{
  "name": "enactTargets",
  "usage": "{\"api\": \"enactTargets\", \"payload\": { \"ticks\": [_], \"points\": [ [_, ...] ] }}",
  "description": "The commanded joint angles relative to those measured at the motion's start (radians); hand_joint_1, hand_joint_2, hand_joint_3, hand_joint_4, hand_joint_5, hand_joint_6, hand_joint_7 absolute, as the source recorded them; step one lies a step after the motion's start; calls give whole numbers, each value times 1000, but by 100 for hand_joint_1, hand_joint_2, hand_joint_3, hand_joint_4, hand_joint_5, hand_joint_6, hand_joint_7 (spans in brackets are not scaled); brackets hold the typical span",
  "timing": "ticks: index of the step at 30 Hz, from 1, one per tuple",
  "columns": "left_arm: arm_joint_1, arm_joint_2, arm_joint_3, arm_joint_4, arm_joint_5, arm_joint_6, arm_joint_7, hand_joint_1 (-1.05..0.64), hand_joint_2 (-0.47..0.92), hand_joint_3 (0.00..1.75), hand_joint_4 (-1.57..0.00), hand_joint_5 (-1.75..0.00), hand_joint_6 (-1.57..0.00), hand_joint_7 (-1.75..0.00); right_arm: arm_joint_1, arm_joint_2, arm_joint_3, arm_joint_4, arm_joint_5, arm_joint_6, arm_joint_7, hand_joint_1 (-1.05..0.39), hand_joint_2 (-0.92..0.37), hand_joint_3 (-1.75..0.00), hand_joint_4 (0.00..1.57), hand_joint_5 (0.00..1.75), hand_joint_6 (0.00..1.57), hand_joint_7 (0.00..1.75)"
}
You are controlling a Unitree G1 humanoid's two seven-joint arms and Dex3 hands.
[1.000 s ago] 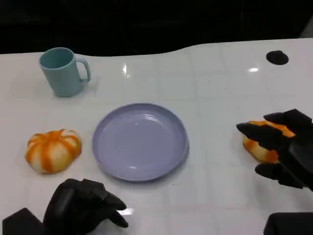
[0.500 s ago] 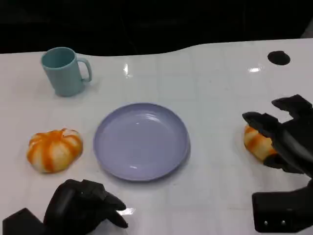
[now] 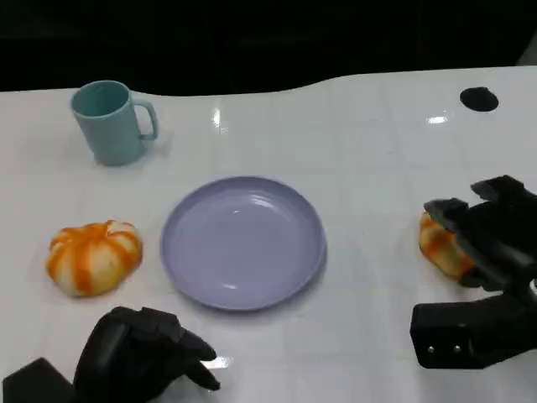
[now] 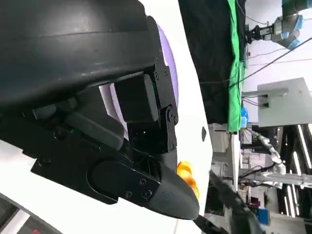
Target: Grasp the bread from the table and place it into the plate.
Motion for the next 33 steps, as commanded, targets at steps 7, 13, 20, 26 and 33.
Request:
{"api": "enactTargets", "payload": {
  "ticks": [7,13,20,26,33],
  "points": [
    [20,17,5,-23,-7,3,-6,-105,89,0,-149,-57,-157,-24,-148,31,65,330,84,23,-89,-47,-81,-1,30,7,38,0],
    [22,17,4,-28,-6,8,-3,-105,89,0,-149,-57,-157,-24,-207,50,84,488,156,-20,-200,-40,-86,-2,44,10,46,3],
    [22,15,3,-28,-1,5,1,-105,89,0,-149,-57,-157,-25,-251,48,96,653,242,-209,-439,-13,-85,0,99,145,128,9],
    [22,13,2,-33,2,13,9,-105,89,0,-149,-57,-157,-25,-264,45,115,703,260,-276,-535,-9,-88,-1,84,174,139,16],
    [31,14,1,-43,2,10,8,-105,90,0,-150,-57,-157,-25,-260,38,126,686,266,-290,-589,-10,-88,0,83,174,136,19]
  ]
}}
